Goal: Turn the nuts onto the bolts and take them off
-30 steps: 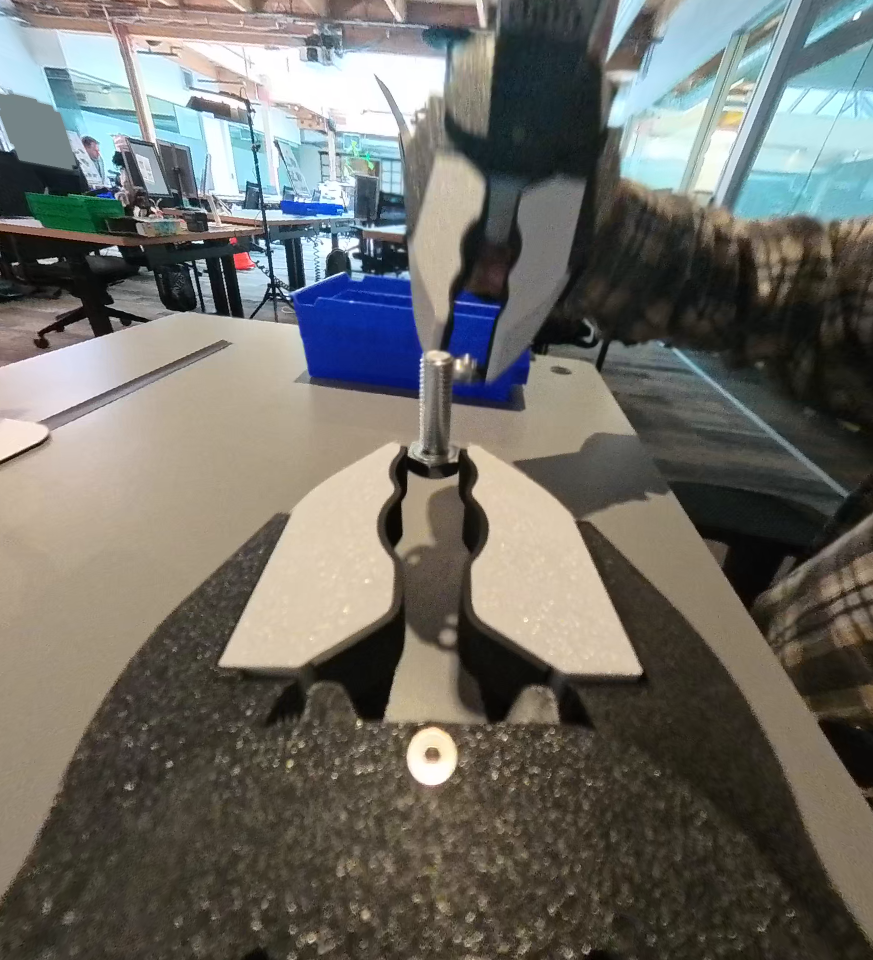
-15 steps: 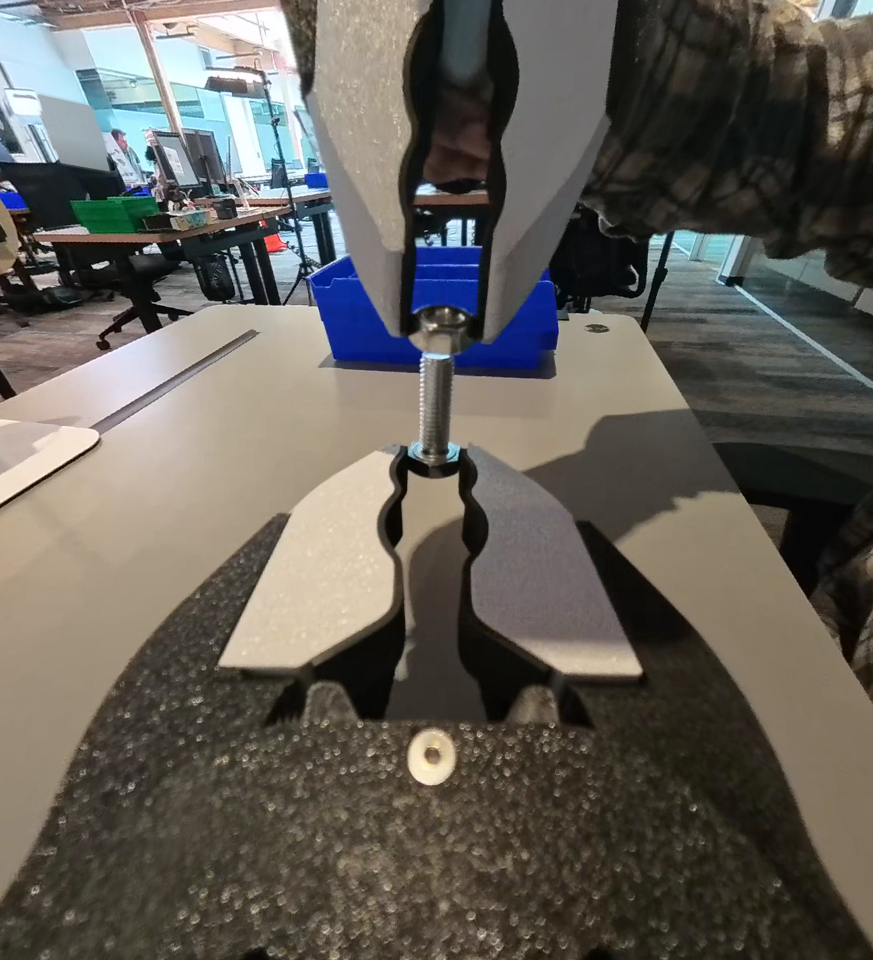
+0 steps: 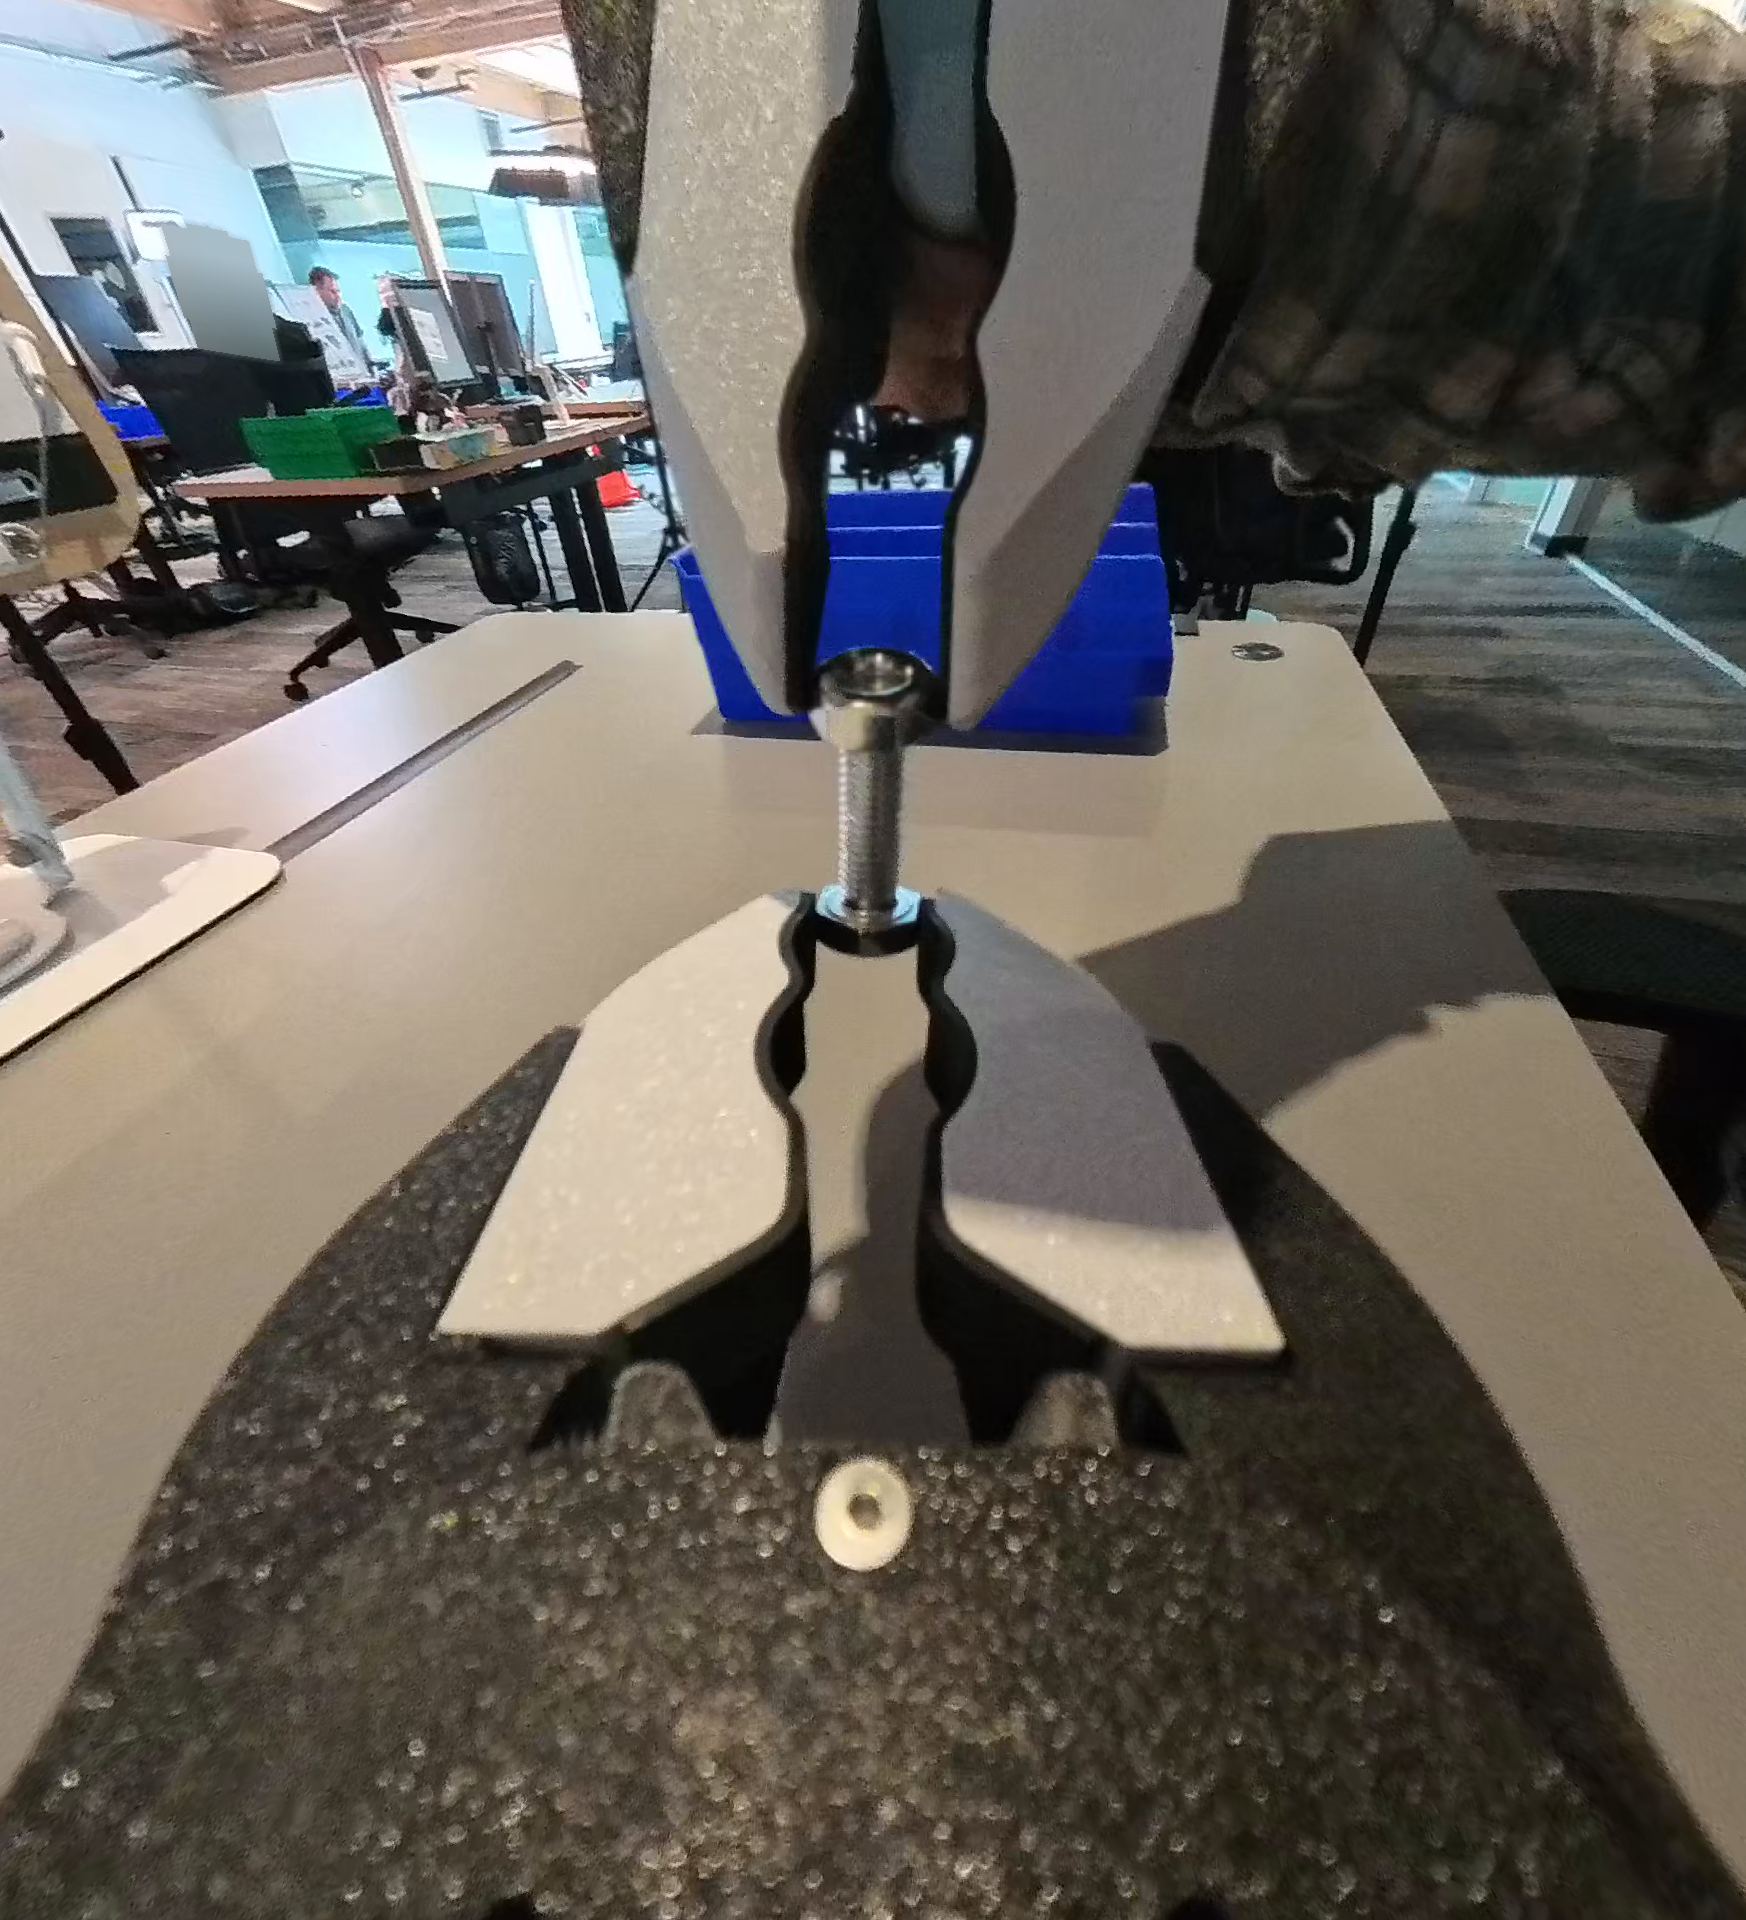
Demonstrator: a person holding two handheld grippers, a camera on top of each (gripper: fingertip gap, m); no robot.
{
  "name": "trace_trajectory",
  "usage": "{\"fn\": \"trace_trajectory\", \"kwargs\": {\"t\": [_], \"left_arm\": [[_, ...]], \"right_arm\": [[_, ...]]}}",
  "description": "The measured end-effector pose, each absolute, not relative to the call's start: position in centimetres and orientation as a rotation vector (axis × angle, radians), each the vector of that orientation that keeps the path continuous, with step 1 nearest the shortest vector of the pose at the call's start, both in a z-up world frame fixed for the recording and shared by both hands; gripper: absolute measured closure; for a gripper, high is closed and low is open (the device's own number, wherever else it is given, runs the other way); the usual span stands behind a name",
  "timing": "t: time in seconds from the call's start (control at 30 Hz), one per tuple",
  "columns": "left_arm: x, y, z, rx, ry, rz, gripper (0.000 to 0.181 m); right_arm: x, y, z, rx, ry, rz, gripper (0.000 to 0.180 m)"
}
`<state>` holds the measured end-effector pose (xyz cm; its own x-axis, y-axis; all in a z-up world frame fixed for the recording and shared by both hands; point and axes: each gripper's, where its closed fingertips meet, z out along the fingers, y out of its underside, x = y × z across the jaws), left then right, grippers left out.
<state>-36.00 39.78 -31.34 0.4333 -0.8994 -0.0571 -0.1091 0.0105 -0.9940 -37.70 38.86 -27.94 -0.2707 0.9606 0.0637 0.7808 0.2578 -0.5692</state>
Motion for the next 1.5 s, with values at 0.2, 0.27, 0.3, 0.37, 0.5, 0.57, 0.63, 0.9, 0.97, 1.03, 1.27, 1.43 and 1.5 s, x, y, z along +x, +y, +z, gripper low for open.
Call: {"fn": "trace_trajectory", "kwargs": {"t": [0.2,0.27,0.3,0.37,0.5,0.57,0.63,0.9,0.97,1.03,1.27,1.43,1.5], "left_arm": [[-36.5,40.2,-31.1,-1.443,0.918,-0.771,0.163],[-36.6,40.4,-31.1,-1.447,0.906,-0.763,0.163],[-36.7,40.5,-31.1,-1.450,0.900,-0.758,0.163],[-36.9,40.6,-31.0,-1.453,0.886,-0.754,0.163],[-37.1,40.9,-31.2,-1.465,0.875,-0.743,0.163],[-37.1,41.0,-31.3,-1.469,0.873,-0.741,0.163],[-37.1,41.0,-31.3,-1.468,0.874,-0.742,0.163],[-37.0,40.9,-31.3,-1.469,0.877,-0.758,0.163],[-37.0,40.9,-31.2,-1.466,0.875,-0.766,0.163],[-37.0,40.9,-31.1,-1.465,0.876,-0.769,0.163],[-37.1,40.8,-31.1,-1.461,0.875,-0.775,0.163],[-37.2,40.9,-30.9,-1.457,0.856,-0.808,0.163],[-37.3,40.9,-30.7,-1.450,0.844,-0.843,0.163]], "right_arm": [[-38.0,39.5,-27.7,-1.619,-1.941,0.693,0.161],[-38.1,39.7,-27.7,-1.631,-1.877,0.715,0.161],[-38.2,39.8,-27.7,-1.636,-1.842,0.722,0.161],[-38.3,40.0,-27.6,-1.642,-1.772,0.738,0.161],[-38.4,40.3,-27.7,-1.662,-1.696,0.742,0.161],[-38.4,40.4,-27.8,-1.666,-1.692,0.737,0.161],[-38.4,40.3,-27.8,-1.672,-1.697,0.733,0.161],[-38.3,40.3,-27.8,-1.655,-1.748,0.666,0.161],[-38.4,40.3,-28.0,-1.657,-1.757,0.658,0.160],[-38.4,40.3,-28.2,-1.658,-1.766,0.650,0.160],[-38.6,40.1,-27.9,-1.640,-1.770,0.670,0.150],[-38.1,40.6,-27.2,-1.612,-1.707,0.698,0.113],[-37.9,40.2,-26.7,-1.582,-1.632,0.829,0.086]]}}
